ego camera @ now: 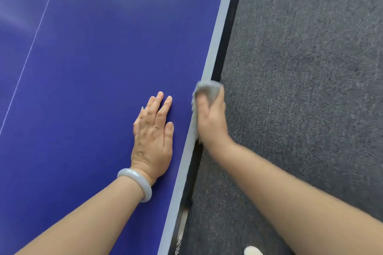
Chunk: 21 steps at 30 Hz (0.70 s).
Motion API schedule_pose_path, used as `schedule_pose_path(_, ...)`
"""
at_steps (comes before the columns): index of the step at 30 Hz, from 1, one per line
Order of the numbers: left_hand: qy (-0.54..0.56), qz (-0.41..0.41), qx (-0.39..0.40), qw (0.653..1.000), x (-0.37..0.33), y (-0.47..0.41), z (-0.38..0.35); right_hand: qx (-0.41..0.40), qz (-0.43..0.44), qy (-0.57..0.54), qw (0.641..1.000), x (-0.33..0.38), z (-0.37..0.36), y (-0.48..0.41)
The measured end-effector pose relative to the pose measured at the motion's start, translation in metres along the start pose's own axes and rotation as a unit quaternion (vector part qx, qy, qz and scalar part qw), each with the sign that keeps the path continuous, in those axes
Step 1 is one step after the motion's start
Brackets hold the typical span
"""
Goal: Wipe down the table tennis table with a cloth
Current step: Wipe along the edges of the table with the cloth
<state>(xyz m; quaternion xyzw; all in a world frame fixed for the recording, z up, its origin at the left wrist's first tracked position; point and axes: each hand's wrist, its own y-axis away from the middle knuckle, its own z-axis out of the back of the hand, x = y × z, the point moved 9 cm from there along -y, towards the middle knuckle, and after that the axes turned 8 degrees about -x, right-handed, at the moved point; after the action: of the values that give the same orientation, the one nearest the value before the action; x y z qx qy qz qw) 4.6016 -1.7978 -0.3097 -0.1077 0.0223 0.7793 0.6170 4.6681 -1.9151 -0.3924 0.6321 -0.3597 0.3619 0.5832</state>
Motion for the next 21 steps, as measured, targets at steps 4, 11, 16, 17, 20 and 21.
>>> schedule_pose_path(4, 0.014, 0.000, -0.007, 1.000, 0.000, -0.003, 0.000, -0.065, 0.001, -0.024, 0.998, 0.020, 0.003, -0.028)
schedule_pose_path(11, 0.048, -0.005, -0.025, 0.999, 0.004, 0.000, 0.003, 0.013, -0.006, -0.003, 1.000, -0.065, -0.009, 0.151)
schedule_pose_path(16, 0.140, 0.017, -0.039, 0.989, 0.007, 0.001, 0.009, 0.024, 0.005, 0.037, 0.999, -0.074, -0.012, 0.143)
schedule_pose_path(17, 0.185, 0.041, -0.041, 0.981, 0.011, 0.005, 0.012, 0.029, 0.010, 0.040, 0.999, -0.076, -0.012, 0.143)
schedule_pose_path(20, 0.247, 0.064, -0.031, 0.966, 0.014, 0.050, 0.024, 0.026, 0.013, 0.023, 0.999, -0.078, -0.012, 0.141)
schedule_pose_path(21, 0.220, 0.042, -0.023, 0.974, 0.012, 0.077, 0.028, 0.023, 0.013, 0.017, 1.000, -0.077, -0.012, 0.140)
